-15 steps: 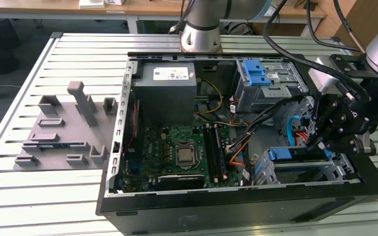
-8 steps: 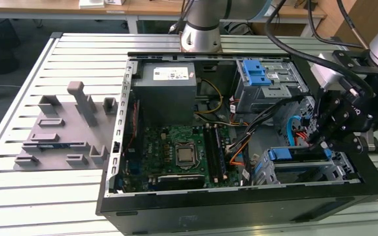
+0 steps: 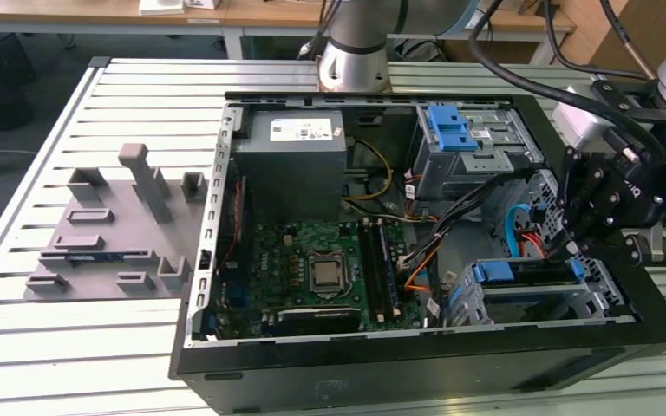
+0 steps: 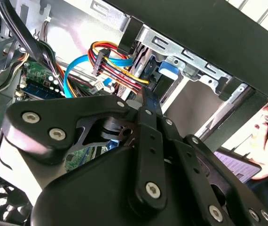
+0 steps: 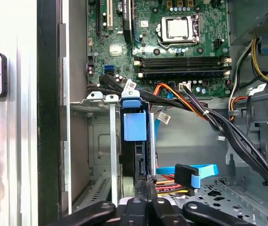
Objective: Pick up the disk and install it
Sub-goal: 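Insert the first disk wire, then insert the second disk wire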
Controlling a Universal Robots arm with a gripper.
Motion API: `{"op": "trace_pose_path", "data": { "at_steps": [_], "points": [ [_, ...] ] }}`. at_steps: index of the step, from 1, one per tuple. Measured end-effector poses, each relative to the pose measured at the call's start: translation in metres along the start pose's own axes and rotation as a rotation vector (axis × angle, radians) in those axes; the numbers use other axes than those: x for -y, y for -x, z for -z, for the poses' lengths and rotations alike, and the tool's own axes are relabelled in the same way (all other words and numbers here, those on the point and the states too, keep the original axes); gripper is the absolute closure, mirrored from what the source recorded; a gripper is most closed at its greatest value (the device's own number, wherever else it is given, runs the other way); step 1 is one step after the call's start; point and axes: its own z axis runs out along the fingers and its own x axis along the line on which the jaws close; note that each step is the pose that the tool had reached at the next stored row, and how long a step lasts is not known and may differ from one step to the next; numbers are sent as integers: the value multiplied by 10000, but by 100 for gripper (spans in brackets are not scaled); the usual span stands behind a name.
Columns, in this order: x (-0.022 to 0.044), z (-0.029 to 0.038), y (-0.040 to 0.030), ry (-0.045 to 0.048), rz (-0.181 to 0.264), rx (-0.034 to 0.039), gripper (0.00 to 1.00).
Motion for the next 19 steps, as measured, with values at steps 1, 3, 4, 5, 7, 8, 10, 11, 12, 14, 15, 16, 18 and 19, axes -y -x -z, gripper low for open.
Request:
{"op": "trace_pose_path", "data": {
  "at_steps": [1,3,4,5,7,8,10,11,12,14,15,16,18,19],
  "points": [
    [0,0,0,0,0,1,89],
    [0,1,0,0,0,1,89],
    [0,1,0,0,0,1,89],
    [0,2,0,0,0,1,89],
    [0,5,0,0,0,1,89],
    [0,5,0,0,0,1,89],
    [-1,6,0,0,0,1,89],
    [0,7,0,0,0,1,89],
    [-1,7,0,0,0,1,89],
    [-1,8,0,-1,0,1,89],
    [-2,8,0,-9,0,1,89],
    [-6,8,0,-19,0,0,89],
    [-21,7,-1,-49,-1,2,89],
    [-47,5,-2,-70,-1,3,89]
  ]
}}
